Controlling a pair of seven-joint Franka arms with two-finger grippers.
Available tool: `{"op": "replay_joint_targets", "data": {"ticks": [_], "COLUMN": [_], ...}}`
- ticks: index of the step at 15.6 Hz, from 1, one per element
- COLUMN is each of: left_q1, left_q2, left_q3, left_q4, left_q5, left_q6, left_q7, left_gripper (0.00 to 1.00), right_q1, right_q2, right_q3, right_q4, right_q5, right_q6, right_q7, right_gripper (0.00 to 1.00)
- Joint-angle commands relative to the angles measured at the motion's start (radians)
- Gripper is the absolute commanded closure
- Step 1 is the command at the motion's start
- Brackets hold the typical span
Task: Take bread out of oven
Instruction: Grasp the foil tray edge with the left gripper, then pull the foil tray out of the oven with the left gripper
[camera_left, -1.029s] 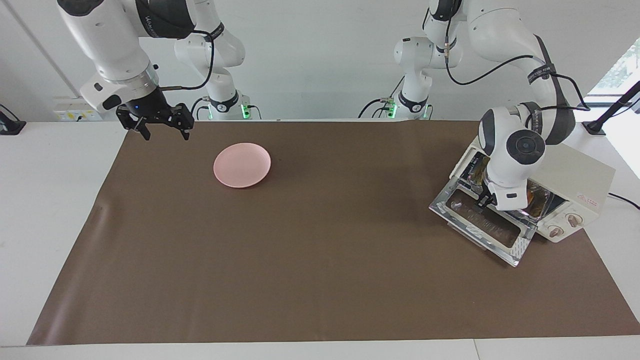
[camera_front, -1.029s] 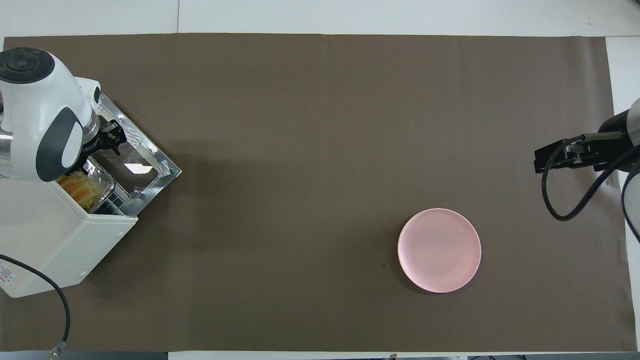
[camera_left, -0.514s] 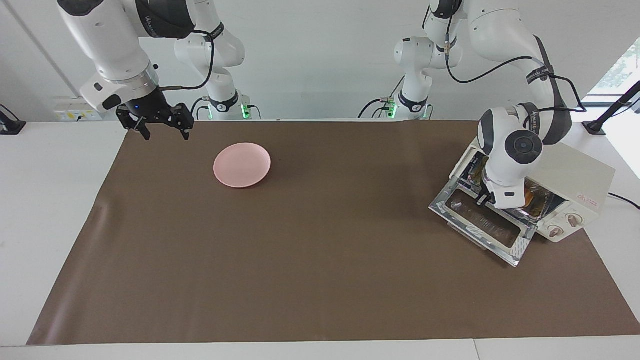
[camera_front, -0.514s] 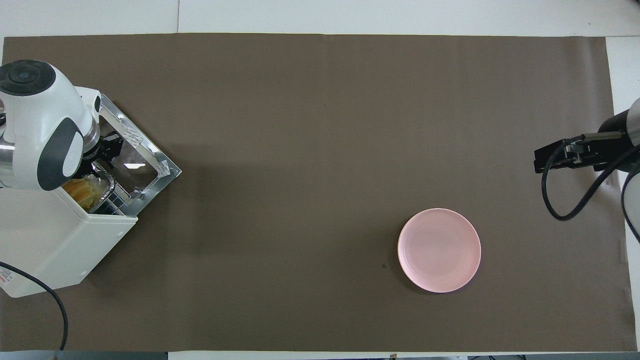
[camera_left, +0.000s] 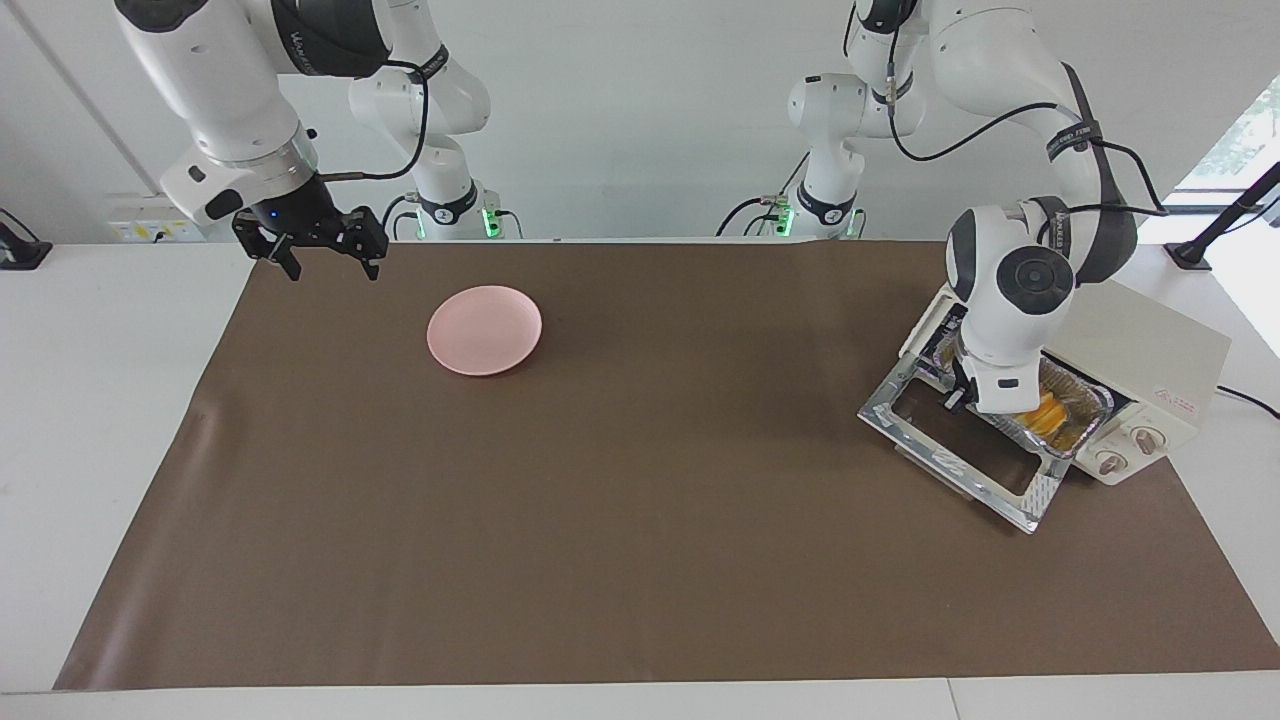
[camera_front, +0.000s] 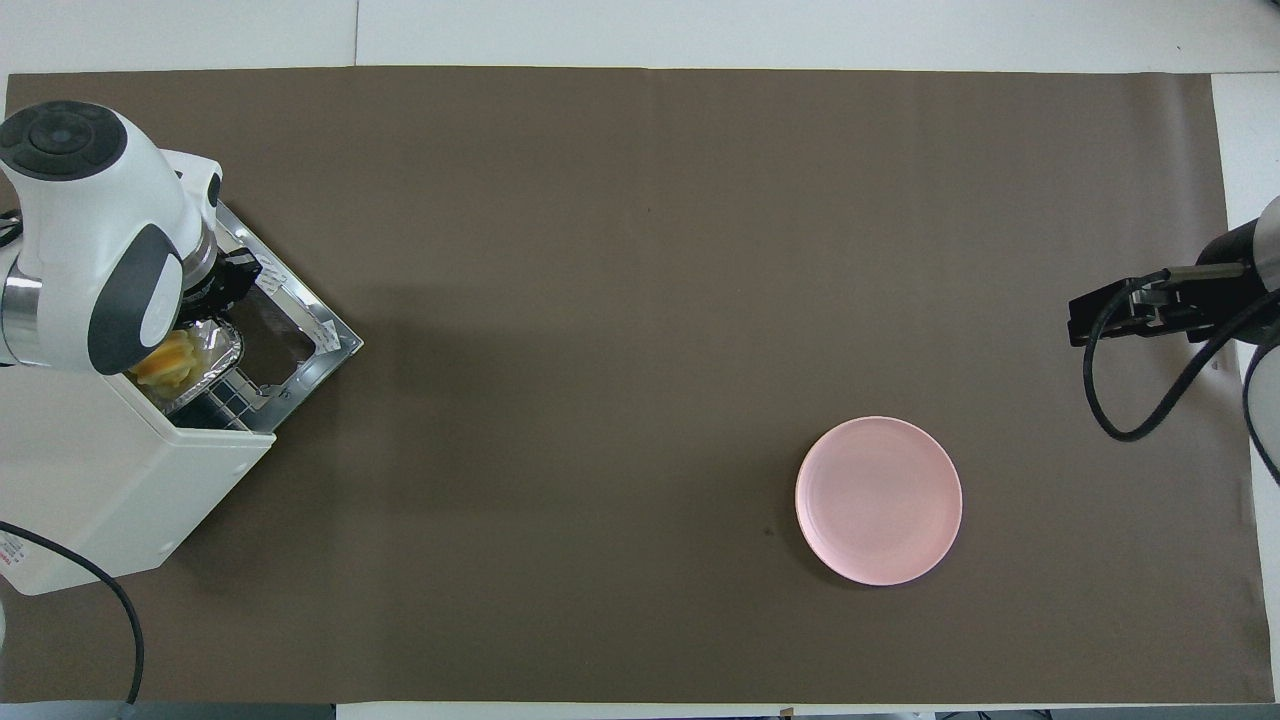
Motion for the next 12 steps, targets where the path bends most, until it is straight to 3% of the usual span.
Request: {"op": "replay_joint_targets", "data": {"ticks": [1, 4, 12], "left_q1": [-0.07, -0.126, -0.417], "left_q2": [0.059, 0.118, 0.121], "left_q3": [0.008, 0.009, 0.015], "left_q4": [0.11, 0.25, 0.272], "left_q5": [-0.055, -0.218, -0.278], "left_q6": [0.017, 0.003, -0.029], "left_q7": [0.002, -0.007, -0.154], "left_gripper": [1.0, 1.0, 1.0], "right_q1": [-0.014, -0.014, -0.014], "right_q2": [-0.008, -0.008, -0.008], "right_q3": [0.01, 0.01, 0.01], "right_q4": [0.001, 0.001, 0.001], "right_q5": [-0.008, -0.008, -0.008], "right_q6": [-0.012, -0.012, -0.012], "right_q7": [-0.017, -0.017, -0.017], "right_gripper": [0.0, 0.0, 0.0]}}
